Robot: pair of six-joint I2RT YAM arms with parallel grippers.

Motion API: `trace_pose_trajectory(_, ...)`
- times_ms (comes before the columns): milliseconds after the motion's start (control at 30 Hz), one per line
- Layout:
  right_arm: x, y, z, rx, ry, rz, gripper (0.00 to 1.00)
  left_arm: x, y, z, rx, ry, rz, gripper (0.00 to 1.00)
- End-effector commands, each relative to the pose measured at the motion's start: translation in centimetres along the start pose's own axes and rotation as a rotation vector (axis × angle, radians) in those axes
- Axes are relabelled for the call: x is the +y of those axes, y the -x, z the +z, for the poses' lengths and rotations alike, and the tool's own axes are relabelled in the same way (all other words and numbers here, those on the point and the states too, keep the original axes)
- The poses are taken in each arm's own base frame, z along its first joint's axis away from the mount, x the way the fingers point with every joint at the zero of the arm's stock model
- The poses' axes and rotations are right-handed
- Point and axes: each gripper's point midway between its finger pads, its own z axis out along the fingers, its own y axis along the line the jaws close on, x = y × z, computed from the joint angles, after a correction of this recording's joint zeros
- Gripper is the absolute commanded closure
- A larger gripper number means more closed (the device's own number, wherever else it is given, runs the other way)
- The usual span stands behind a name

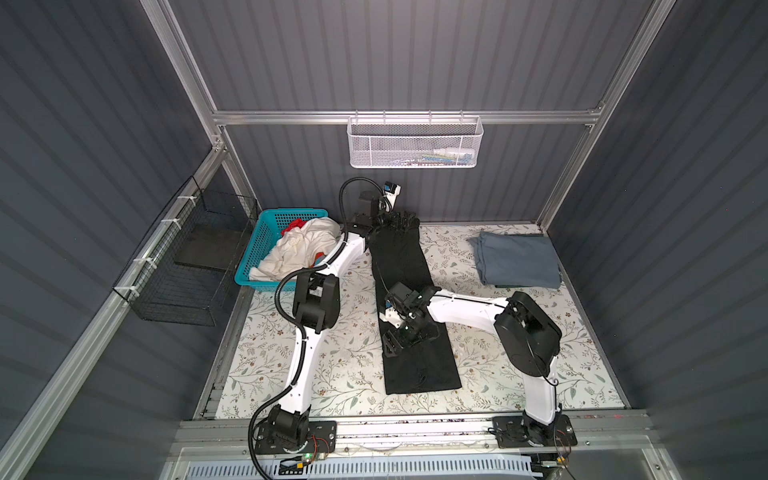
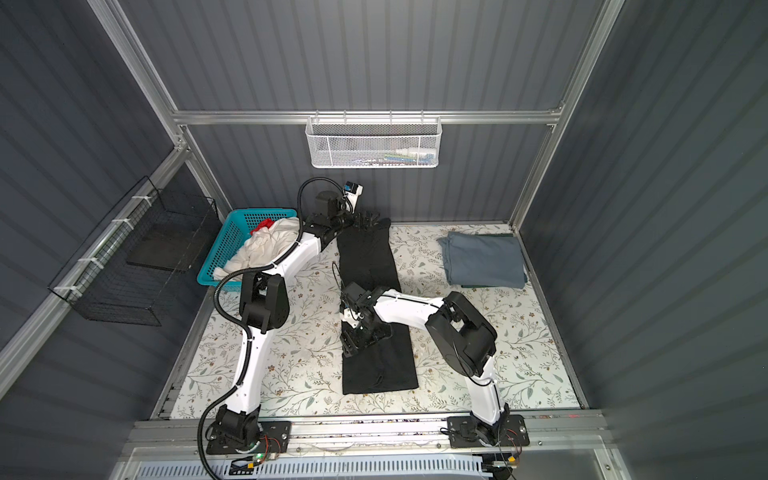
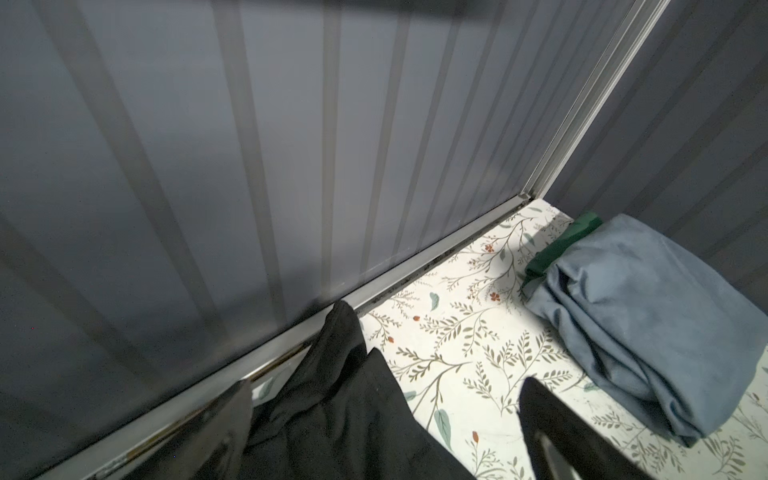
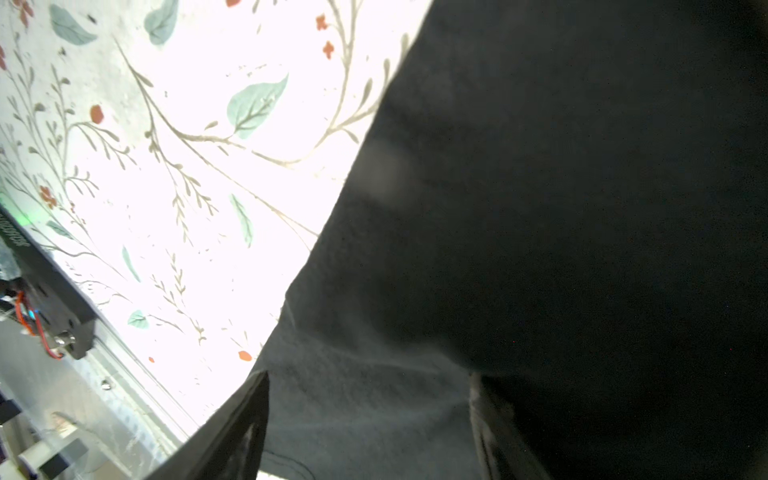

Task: Fold and stack the t-shirts
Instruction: 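Release the strip with both grippers and lift them away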

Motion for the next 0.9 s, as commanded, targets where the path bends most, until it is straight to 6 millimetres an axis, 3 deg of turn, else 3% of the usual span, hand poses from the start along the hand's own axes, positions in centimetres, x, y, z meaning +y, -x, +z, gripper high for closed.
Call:
trace_pose_trajectory(0, -2.7, -2.1, 0.6, 0.044, -0.107, 0.020, 0.21, -1.2, 5.1, -2.6, -0.082, -0.013, 0.061, 0.00)
trace_pose_trajectory(267, -1.6, -2.8, -2.4, -0.045, -0.086, -0.007, 0.19, -2.0, 7.9, -6.4, -0.121, 0.037, 0.090, 0.00)
trace_pose_trajectory(467, -2.2, -2.8, -5.0, -0.102, -0.155, -0.006, 0.13, -2.7, 7.7, -8.7, -0.120, 0.056, 0.078, 0.00)
trace_pose_trajectory(633, -2.4, -3.4, -5.5, -0.106, -0.163, 0.007, 0.12, -3.2, 7.8, -11.4, -0.120, 0.085, 0.062, 0.00)
trace_pose_trajectory(767, -1.7, -3.6, -6.7, -0.162, -0.127, 0.035, 0.03, -3.7, 7.7, -15.3, -0.129, 0.146, 0.000, 0.00)
trace_pose_trajectory(867, -2.5, -4.0, -7.9, -0.194, -0.169, 0.070, 0.01, -3.8, 7.0, -18.6, -0.149, 0.207, -0.077, 0.00)
